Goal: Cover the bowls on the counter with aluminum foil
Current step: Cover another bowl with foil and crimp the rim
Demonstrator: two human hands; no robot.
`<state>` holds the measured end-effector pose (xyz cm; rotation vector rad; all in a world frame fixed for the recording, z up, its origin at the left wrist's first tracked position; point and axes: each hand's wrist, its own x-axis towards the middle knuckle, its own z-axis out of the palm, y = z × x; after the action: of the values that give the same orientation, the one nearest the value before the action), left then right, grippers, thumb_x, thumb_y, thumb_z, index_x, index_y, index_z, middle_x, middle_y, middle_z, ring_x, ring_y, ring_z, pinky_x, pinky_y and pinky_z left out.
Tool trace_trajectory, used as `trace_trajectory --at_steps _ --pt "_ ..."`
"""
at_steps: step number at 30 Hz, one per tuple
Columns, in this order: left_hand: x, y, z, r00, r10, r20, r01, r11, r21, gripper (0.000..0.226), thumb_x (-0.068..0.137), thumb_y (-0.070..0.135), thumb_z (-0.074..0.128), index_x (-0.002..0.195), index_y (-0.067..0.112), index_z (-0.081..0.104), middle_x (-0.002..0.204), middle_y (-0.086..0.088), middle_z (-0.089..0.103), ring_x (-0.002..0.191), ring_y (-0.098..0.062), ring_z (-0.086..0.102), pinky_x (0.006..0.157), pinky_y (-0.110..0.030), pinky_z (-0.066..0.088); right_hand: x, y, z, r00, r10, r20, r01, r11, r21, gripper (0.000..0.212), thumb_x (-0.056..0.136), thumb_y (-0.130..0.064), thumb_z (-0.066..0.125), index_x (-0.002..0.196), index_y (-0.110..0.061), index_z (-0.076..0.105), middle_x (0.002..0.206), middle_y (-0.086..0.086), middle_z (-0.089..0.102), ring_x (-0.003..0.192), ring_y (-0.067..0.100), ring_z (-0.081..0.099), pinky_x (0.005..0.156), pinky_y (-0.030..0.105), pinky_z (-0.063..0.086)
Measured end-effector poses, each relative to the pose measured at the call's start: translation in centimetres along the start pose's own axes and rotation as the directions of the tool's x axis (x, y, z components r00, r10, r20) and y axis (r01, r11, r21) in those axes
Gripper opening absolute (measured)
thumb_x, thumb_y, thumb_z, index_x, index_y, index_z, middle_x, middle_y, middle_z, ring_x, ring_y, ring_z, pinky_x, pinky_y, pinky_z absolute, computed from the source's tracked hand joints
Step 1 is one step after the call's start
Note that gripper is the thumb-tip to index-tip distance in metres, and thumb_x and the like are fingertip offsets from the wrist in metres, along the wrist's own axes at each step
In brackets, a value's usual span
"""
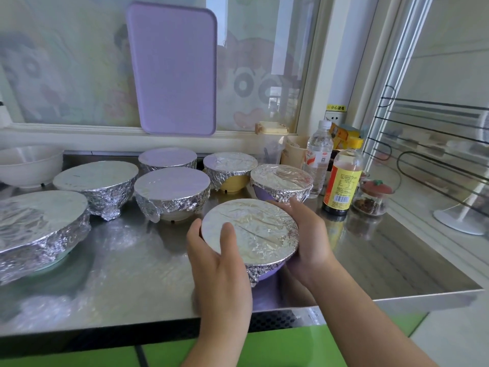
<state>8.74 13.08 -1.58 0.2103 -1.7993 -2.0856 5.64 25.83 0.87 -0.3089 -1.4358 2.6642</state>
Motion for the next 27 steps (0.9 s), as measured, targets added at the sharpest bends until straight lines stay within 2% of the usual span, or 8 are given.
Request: trace_trajectory --at_steps 3,7,10,14,17,20,23,27 --pt "0.3 -0.1 0.6 0.997 -0.032 -0.073 0.026 0.997 -0.078 0.053 0.091 0.058 0.053 0.14 0.041 0.049 0.136 0.011 0.063 0.124 -0.014 0.062 0.107 -0.044 0.05 0.3 1.4 -0.1 0.999 0.004 0.052 -0.01 0.994 0.105 0.06 0.095 -0.048 0.061 0.137 -0.006 0.067 0.138 0.028 0.065 0.126 0.047 0.064 0.117 0.063 0.041" --pt "1.7 -0.4 1.0 0.992 -0.084 -0.097 0.063 0.977 -0.204 0.023 0.106 0.029 0.053 0.125 0.033 0.064 0.11 0.013 0.071 0.087 0.009 0.067 0.067 -0.01 0.05 0.6 2.6 -0.1 0.997 -0.06 0.04 0.052 0.983 0.176 0.054 0.094 -0.04 0.059 0.14 -0.013 0.067 0.142 0.027 0.063 0.132 0.048 0.06 0.121 0.067 0.034" --pt "3.0 -0.3 0.4 0.993 -0.076 -0.094 0.057 0.979 -0.197 0.023 0.107 0.031 0.05 0.116 0.031 0.071 0.106 0.013 0.074 0.091 0.004 0.068 0.076 -0.02 0.051 0.4 2.4 -0.6 0.996 -0.081 -0.025 0.083 0.993 0.087 0.049 0.097 -0.04 0.057 0.129 -0.006 0.072 0.128 0.026 0.071 0.122 0.045 0.067 0.116 0.059 0.043" --pt "4.0 -0.5 -1.0 0.988 -0.059 -0.141 0.037 0.988 -0.15 0.025 0.107 0.037 0.048 0.102 0.031 0.072 0.094 0.02 0.072 0.09 0.002 0.067 0.08 -0.032 0.051 1.1 0.8 -1.5 0.971 -0.176 -0.165 0.145 0.972 -0.186 0.045 0.099 -0.05 0.055 0.094 -0.01 0.074 0.092 0.014 0.071 0.091 0.031 0.064 0.077 0.041 0.047" --pt "3.4 -0.5 -1.2 0.995 -0.062 -0.077 0.048 0.984 -0.174 0.022 0.105 0.04 0.051 0.114 0.032 0.07 0.105 0.018 0.073 0.1 0.0 0.068 0.092 -0.033 0.054 1.3 0.7 -1.1 0.99 -0.11 -0.089 0.102 0.99 -0.093 0.048 0.101 -0.042 0.057 0.114 0.001 0.074 0.108 0.018 0.075 0.107 0.037 0.071 0.096 0.047 0.054" --pt "2.5 -0.3 -0.6 0.997 -0.069 0.02 0.071 0.981 -0.182 0.025 0.107 0.038 0.05 0.128 0.037 0.063 0.117 0.019 0.069 0.096 0.014 0.064 0.08 -0.015 0.049 0.9 1.7 0.0 1.0 -0.004 0.031 0.002 0.997 0.073 0.056 0.098 -0.047 0.055 0.135 -0.007 0.069 0.135 0.025 0.068 0.127 0.046 0.064 0.119 0.062 0.039" --pt "2.2 -0.2 0.0 0.995 -0.104 0.005 0.103 0.976 -0.192 0.026 0.107 0.039 0.048 0.129 0.041 0.062 0.115 0.021 0.069 0.094 0.013 0.064 0.08 -0.023 0.048 0.9 2.2 0.3 0.999 -0.042 0.01 0.039 0.979 0.2 0.051 0.102 -0.041 0.052 0.138 -0.009 0.068 0.137 0.025 0.067 0.128 0.044 0.064 0.12 0.064 0.038" --pt "3.0 -1.2 0.9 0.988 -0.131 -0.081 0.108 0.963 -0.246 0.024 0.107 0.034 0.047 0.119 0.036 0.068 0.103 0.021 0.071 0.091 0.011 0.065 0.071 -0.013 0.047 0.2 2.2 0.9 0.994 -0.098 -0.04 0.104 0.978 0.18 0.048 0.108 -0.035 0.043 0.134 -0.005 0.07 0.127 0.023 0.073 0.12 0.042 0.069 0.115 0.06 0.044"
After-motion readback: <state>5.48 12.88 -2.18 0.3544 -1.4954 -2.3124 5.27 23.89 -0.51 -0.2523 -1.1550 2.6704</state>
